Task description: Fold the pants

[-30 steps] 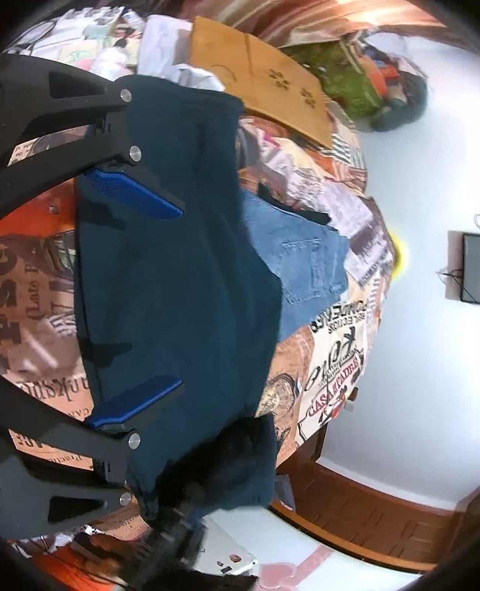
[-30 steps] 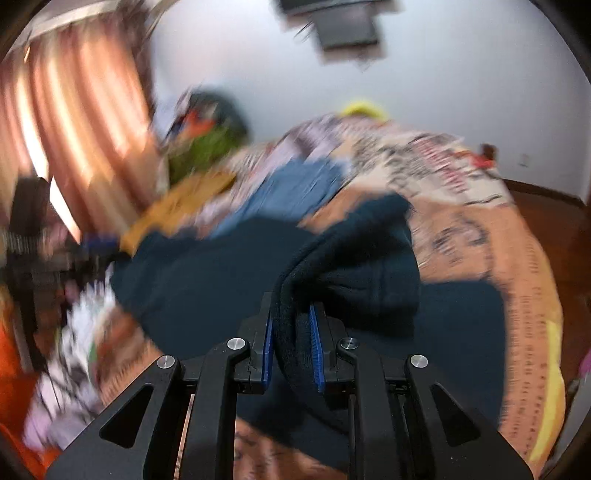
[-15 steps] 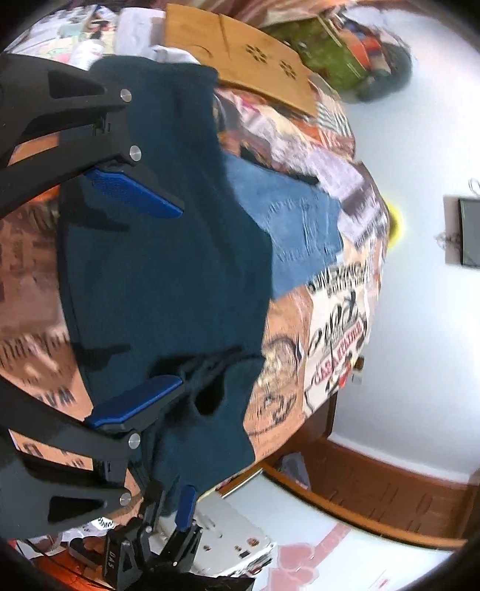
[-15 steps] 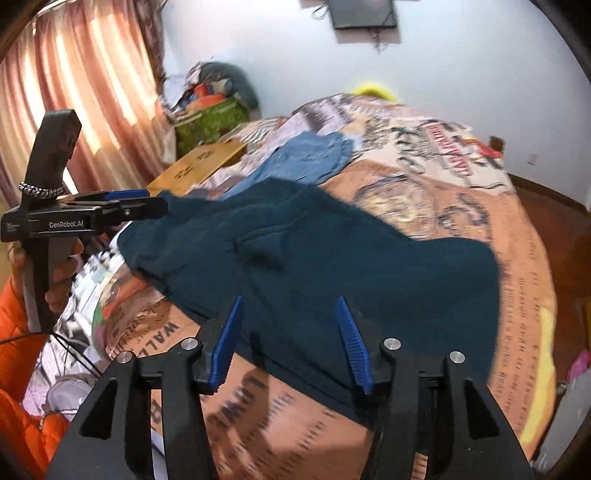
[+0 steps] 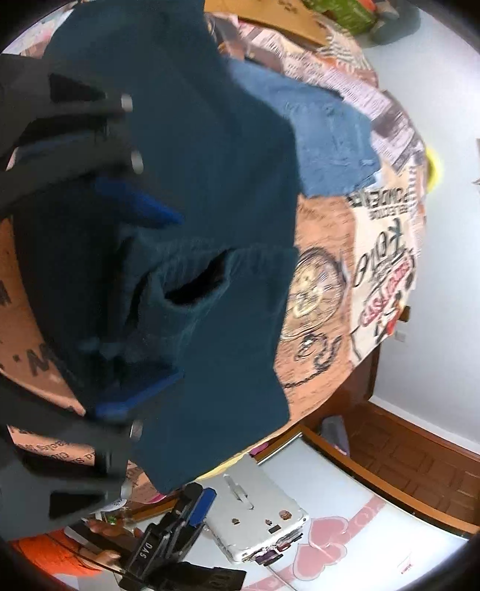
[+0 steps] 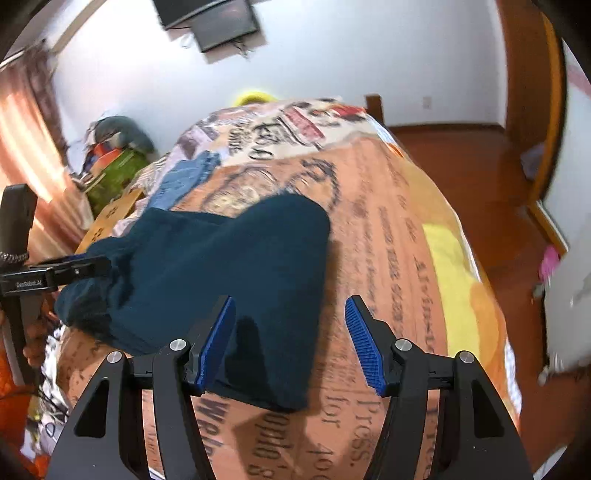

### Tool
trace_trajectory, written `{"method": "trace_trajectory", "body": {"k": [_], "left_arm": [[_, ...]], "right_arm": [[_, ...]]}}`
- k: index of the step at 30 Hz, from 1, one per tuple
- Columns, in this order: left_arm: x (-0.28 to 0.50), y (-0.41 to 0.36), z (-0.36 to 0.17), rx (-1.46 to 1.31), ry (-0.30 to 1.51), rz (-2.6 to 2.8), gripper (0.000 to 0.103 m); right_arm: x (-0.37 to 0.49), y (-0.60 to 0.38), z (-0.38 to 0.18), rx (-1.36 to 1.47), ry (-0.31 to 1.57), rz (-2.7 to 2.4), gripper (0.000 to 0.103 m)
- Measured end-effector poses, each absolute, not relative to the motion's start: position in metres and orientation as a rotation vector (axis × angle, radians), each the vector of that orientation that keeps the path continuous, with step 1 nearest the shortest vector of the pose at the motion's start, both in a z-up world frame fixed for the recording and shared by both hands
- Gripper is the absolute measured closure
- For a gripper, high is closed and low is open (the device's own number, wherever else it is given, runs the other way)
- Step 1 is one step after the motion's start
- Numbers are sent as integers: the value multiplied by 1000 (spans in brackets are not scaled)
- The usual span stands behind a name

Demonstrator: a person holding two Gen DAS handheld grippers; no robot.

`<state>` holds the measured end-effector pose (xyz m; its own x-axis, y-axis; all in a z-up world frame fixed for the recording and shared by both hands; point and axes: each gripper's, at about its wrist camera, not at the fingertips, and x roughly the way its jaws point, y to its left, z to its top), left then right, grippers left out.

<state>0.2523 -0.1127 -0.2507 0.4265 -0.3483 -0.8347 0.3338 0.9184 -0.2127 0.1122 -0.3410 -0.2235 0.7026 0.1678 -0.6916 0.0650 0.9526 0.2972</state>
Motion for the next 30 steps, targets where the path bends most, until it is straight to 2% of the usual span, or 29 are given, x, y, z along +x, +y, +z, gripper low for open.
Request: {"method": "trace_trajectory", "body": {"k": [1,3,5,8,11,14,16,17,18,26,30], "left_arm": [[252,-116,-252,-4,1042,-416,39],[247,-117,-248,10,1008,-407,59],[242,-117,-238,17,969,-424,72],[232,-115,-220,23,906,-445,78],[219,-114,-215,66,874,-436,79],[212,-109,-230,92,916,-420,78],[213,-105,-247,122,980,-391,67],[213,-102,-252,133,991,-366,58],[212,-98,-253,130,989,-357,56],[222,-89,-197,50,855,-386,54],[232,-110,-200,24,870,-456,54]], "right_arm": [[113,-341,-230,324,810,55,45],[110,-341,-237,334,827,60,45],[109,-342,-245,335,849,66,45],[111,-341,-253,350,869,76,44],[108,-340,-253,339,871,77,44],[107,-337,-249,313,880,75,44],[107,-337,-245,295,883,71,44],[108,-337,-242,288,879,71,44],[110,-337,-240,283,876,69,44],[132,-322,-204,246,776,132,44],[152,-306,-208,244,781,182,44]]}}
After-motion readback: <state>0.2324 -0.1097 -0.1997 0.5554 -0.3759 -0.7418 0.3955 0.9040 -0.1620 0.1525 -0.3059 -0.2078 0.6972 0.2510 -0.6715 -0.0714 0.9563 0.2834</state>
